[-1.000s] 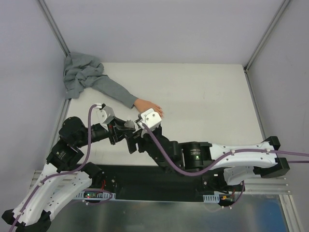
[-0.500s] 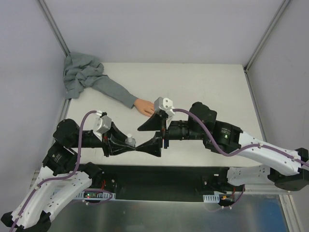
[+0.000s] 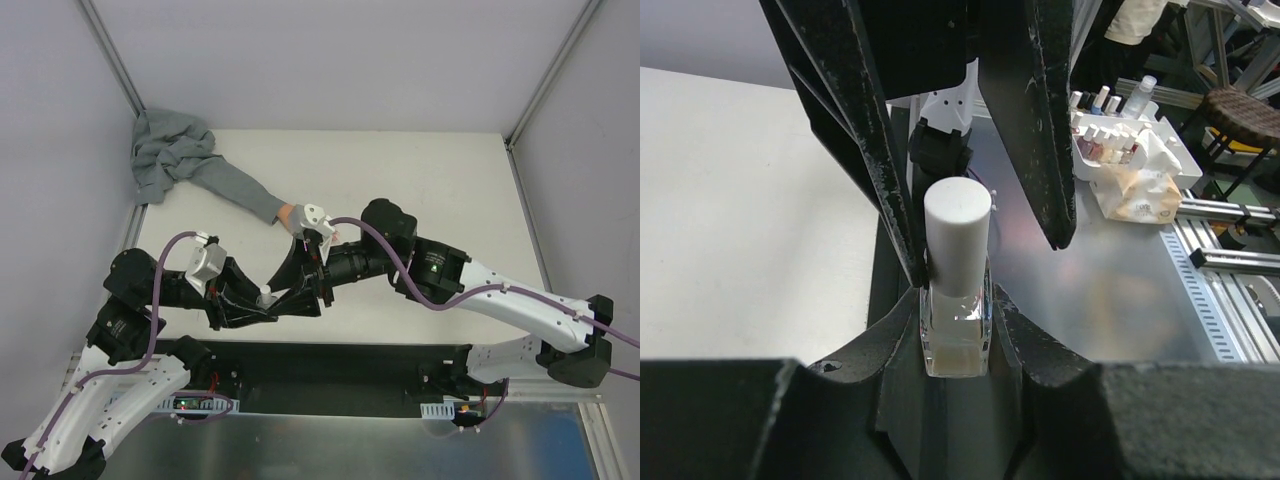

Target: Paint the nails

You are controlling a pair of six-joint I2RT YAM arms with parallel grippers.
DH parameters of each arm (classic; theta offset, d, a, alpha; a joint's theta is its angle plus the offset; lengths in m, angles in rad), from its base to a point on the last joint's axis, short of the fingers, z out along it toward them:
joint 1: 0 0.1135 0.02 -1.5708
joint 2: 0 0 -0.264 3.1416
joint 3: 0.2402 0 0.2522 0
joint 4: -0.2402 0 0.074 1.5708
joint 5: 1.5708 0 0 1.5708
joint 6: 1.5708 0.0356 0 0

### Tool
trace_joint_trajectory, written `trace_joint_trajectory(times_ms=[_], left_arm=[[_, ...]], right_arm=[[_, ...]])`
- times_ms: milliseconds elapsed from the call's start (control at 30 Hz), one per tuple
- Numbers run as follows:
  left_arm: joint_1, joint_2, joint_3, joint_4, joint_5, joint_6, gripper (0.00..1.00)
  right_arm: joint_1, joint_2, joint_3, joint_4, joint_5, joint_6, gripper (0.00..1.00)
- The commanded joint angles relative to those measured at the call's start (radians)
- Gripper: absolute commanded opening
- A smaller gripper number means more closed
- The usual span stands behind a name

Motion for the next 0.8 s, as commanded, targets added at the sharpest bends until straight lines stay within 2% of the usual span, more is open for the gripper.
trace_joint_trajectory(times_ms=[0, 167, 267, 367, 400, 500, 533, 600, 633, 700, 733, 767], left_arm=[[-0.002, -0.009, 0.017, 0.068, 0.030, -0.013, 0.00], [-0.002, -0.003, 0.020, 0.074, 0.034, -0.013, 0.00], [-0.002, -0.003, 0.028, 0.076, 0.025, -0.014, 0.00], [-0.002, -0.012, 0.036, 0.077, -0.022, -0.013, 0.00], [-0.002, -0.013, 0.039, 0.076, -0.042, -0.013, 0.00], [-0.002, -0.027, 0.042, 0.073, -0.177, -0.007, 0.00], [-0.002, -0.032, 0.039, 0.071, -0.262, 0.001, 0.00], [-0.002, -0.039, 0.033, 0.070, -0.349, 0.030, 0.00], [-0.002, -0.041, 0.025, 0.071, -0.434, 0.039, 0.00], [-0.002, -0.026, 0.020, 0.070, -0.511, 0.076, 0.00], [0.000, -0.015, 0.016, 0.073, -0.545, 0.085, 0.00], [-0.002, 0.008, 0.014, 0.071, -0.600, 0.113, 0.00]], right_arm=[[-0.012, 0.005, 0.051, 0.101, -0.069, 0.027, 0.42], [-0.018, 0.025, 0.060, 0.108, -0.078, 0.033, 0.36], [-0.018, 0.028, 0.057, 0.108, -0.078, 0.031, 0.25], [-0.020, 0.019, 0.031, 0.109, -0.058, 0.030, 0.09], [-0.018, 0.015, 0.021, 0.108, -0.049, 0.028, 0.01], [-0.011, -0.014, -0.037, 0.117, 0.014, 0.030, 0.01], [-0.006, -0.024, -0.055, 0.118, 0.043, 0.024, 0.01], [0.035, -0.048, -0.100, 0.108, 0.170, -0.005, 0.01], [0.058, -0.053, -0.111, 0.097, 0.246, -0.014, 0.01], [0.200, -0.019, -0.066, -0.013, 0.778, -0.048, 0.01], [0.276, 0.014, -0.026, -0.058, 1.062, -0.038, 0.01], [0.396, 0.062, 0.023, -0.108, 1.538, 0.013, 0.01]])
